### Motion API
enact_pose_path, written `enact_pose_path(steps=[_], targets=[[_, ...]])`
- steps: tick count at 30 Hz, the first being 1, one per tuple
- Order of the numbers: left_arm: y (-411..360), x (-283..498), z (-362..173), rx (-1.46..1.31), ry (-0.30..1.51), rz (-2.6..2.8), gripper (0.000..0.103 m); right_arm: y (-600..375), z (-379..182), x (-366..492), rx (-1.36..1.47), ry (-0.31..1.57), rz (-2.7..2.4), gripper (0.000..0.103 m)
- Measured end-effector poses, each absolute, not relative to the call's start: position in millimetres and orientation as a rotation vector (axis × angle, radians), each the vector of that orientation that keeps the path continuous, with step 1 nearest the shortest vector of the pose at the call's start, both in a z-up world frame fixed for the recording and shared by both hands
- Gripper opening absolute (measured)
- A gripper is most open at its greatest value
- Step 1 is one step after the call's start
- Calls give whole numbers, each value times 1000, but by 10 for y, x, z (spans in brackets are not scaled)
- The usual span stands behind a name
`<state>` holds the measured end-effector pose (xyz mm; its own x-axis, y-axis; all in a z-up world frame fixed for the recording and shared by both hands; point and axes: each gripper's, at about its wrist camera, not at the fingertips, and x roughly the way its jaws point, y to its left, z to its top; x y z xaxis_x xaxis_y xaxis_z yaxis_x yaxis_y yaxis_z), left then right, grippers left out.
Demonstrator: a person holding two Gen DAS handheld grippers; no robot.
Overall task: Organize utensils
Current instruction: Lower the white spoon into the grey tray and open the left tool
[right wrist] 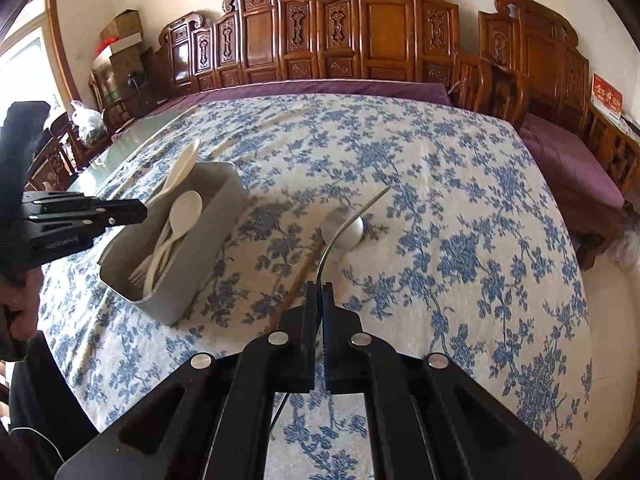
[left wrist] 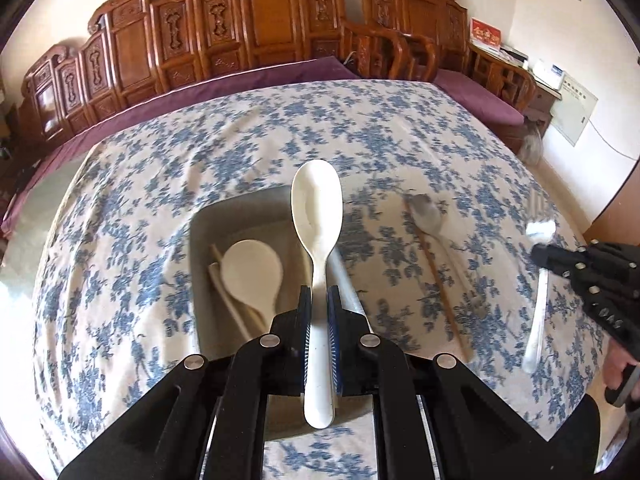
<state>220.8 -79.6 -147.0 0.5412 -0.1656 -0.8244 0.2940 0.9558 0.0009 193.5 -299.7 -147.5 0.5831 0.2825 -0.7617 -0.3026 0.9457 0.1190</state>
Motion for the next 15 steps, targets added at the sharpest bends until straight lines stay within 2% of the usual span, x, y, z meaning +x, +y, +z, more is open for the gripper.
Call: enact_pose_path(steps=[15], targets=[[-592, 2447, -1951, 108, 1071, -282, 8, -2732, -1387, 2052, -46, 886, 364, 3]])
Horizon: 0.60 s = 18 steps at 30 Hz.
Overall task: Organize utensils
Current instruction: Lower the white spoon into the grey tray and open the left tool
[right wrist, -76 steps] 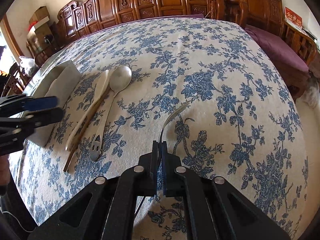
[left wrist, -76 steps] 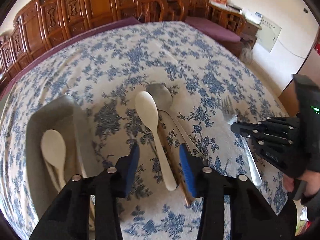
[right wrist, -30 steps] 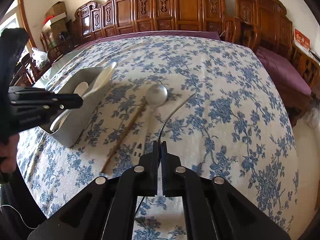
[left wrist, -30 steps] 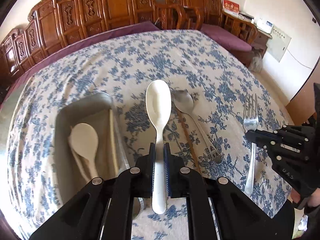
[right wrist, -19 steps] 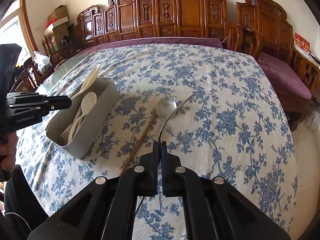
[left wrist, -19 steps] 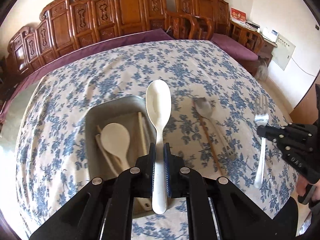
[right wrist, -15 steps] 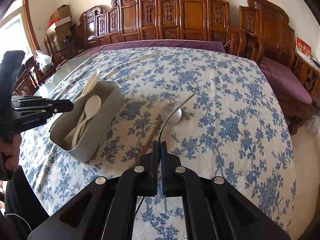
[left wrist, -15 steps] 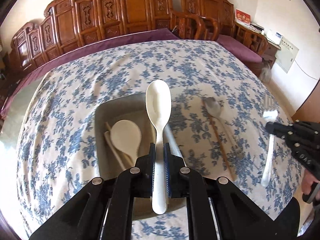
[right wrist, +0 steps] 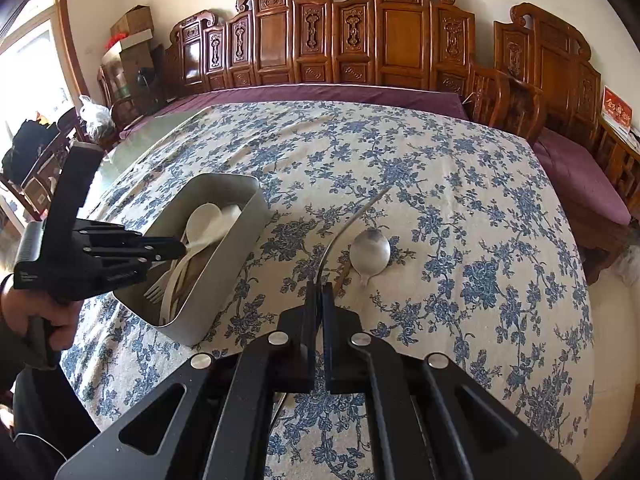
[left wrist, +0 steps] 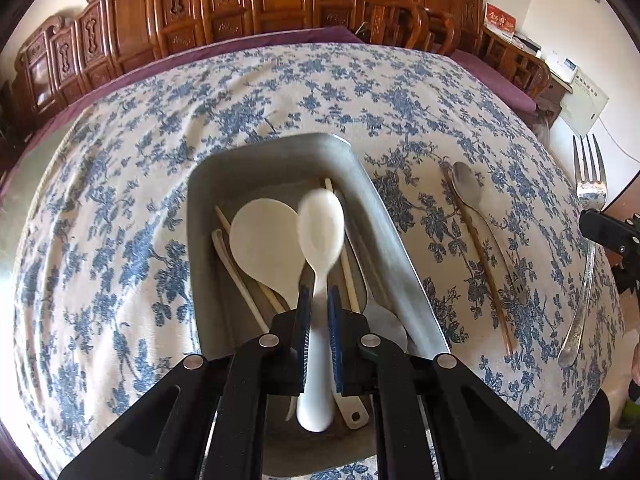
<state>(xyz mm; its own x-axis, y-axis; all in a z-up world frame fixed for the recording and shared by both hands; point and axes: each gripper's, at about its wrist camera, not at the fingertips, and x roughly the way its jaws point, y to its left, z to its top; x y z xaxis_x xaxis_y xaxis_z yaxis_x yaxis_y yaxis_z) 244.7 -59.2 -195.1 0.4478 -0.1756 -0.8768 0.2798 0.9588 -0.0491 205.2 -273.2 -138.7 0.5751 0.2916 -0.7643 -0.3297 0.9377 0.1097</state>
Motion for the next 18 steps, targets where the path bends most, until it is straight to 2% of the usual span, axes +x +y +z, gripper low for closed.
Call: enact_pose_path(steps=[6, 9, 18], targets=[[-549, 2340, -1850, 105, 1040, -297, 9, -2643, -1346, 2059, -60, 885, 365, 3], [-469, 2231, -1723, 100, 1013, -300, 18, -2566, -1293, 2062, -64, 877, 369, 3], [-53, 1852, -1329, 50, 933, -284, 23, -2056, -1037, 2141, -104, 835, 420, 3]])
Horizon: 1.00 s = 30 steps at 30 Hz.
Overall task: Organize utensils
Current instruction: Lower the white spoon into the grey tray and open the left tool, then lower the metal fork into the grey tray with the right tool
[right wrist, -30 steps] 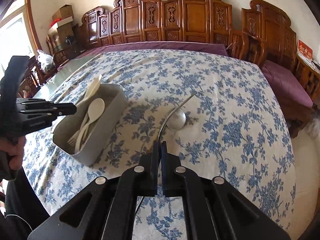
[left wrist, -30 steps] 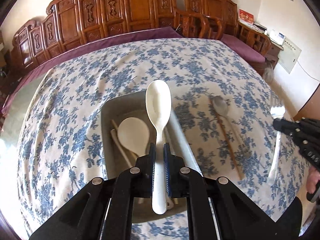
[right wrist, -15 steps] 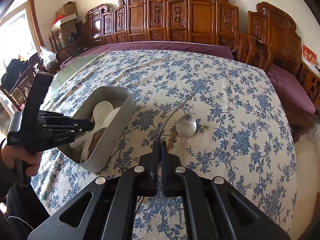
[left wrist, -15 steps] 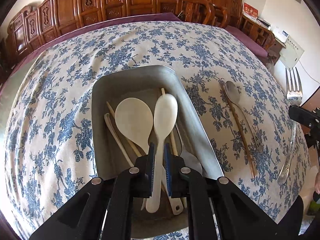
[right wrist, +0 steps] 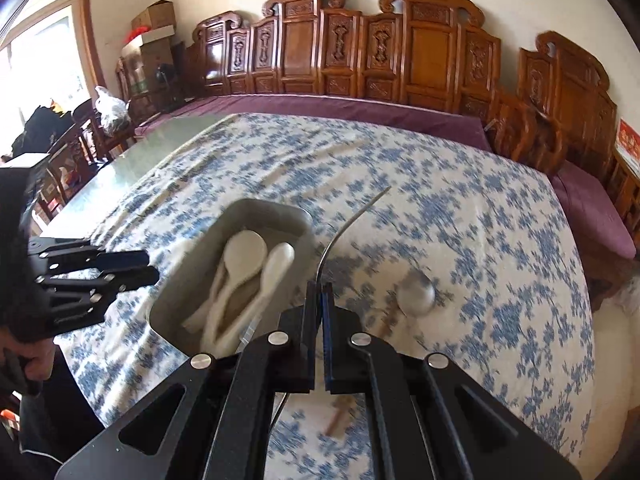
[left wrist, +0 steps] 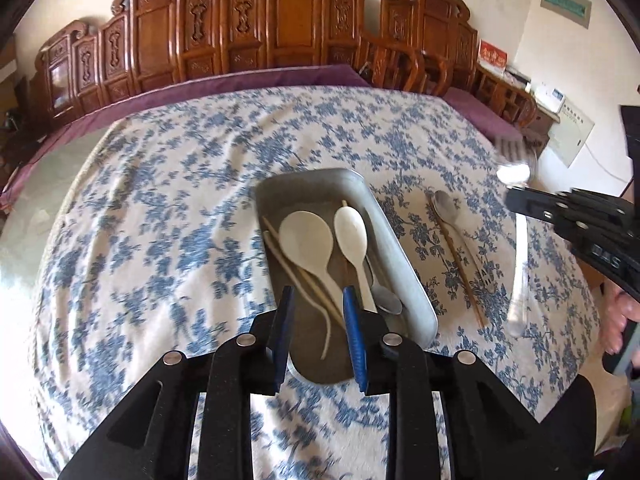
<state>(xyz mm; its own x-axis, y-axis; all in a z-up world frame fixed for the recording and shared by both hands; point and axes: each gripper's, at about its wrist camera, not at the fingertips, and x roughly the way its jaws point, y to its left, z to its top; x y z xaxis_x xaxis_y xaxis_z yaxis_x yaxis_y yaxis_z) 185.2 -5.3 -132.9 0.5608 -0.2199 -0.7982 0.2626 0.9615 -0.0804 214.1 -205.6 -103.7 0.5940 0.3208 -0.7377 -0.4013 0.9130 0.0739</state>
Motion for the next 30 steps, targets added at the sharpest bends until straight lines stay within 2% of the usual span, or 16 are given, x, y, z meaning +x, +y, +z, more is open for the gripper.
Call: enact_pose_path(steps=[9, 20, 30], targets=[[362, 1710, -1115, 19, 877, -250, 25, -1576, -916, 2336, -144, 820, 460, 3], [675, 1714, -1101, 6, 863, -199, 25, -1365, -811, 2633, -157, 794, 469, 3], [757, 1789, -1218, 4, 874, -183, 26, -1175, -1142, 2854, -157, 833, 472, 3]])
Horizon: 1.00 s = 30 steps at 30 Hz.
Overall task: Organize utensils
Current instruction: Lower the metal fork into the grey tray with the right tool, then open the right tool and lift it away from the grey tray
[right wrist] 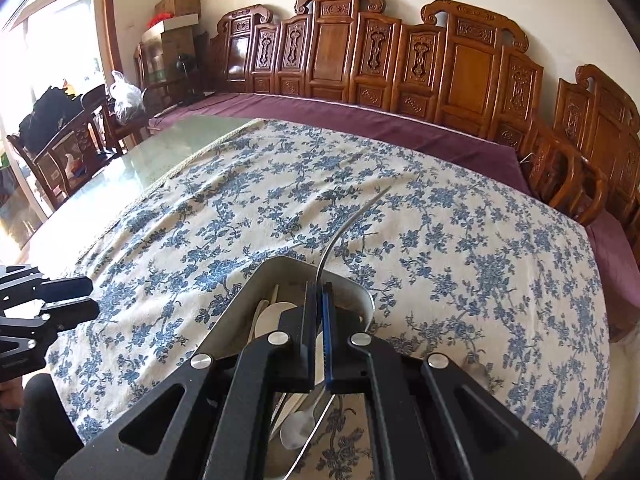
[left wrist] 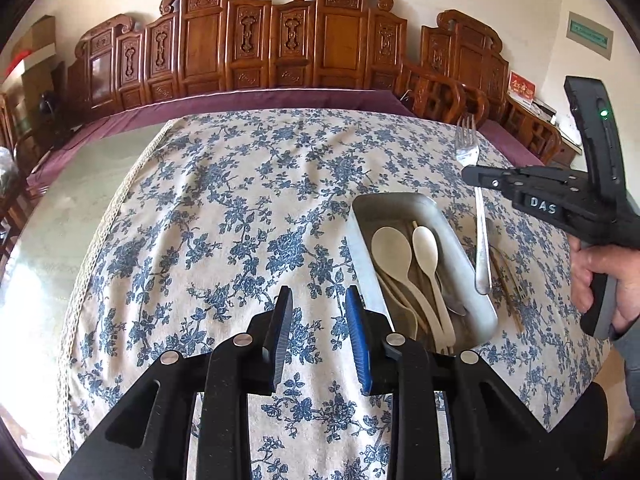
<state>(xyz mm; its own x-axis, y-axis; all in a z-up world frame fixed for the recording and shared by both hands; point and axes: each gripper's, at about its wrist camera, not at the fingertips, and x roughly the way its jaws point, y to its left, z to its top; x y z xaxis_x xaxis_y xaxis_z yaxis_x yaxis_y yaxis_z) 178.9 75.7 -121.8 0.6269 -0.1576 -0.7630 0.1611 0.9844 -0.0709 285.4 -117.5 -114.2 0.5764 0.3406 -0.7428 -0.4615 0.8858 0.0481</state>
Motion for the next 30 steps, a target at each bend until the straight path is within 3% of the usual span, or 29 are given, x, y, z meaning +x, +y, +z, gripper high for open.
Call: enact_pose_path(steps=[13, 17, 30], targets=[[769, 1845, -1322, 11, 890, -180, 26, -1025, -1673, 2802, -177, 922, 508, 3], [753, 1861, -1334, 13, 891, -181, 30, -947, -1848, 2800, -185, 971, 524, 3], [660, 1809, -1401, 25, 907, -185, 30, -953, -1874, 2861, -108, 1000, 542, 6]])
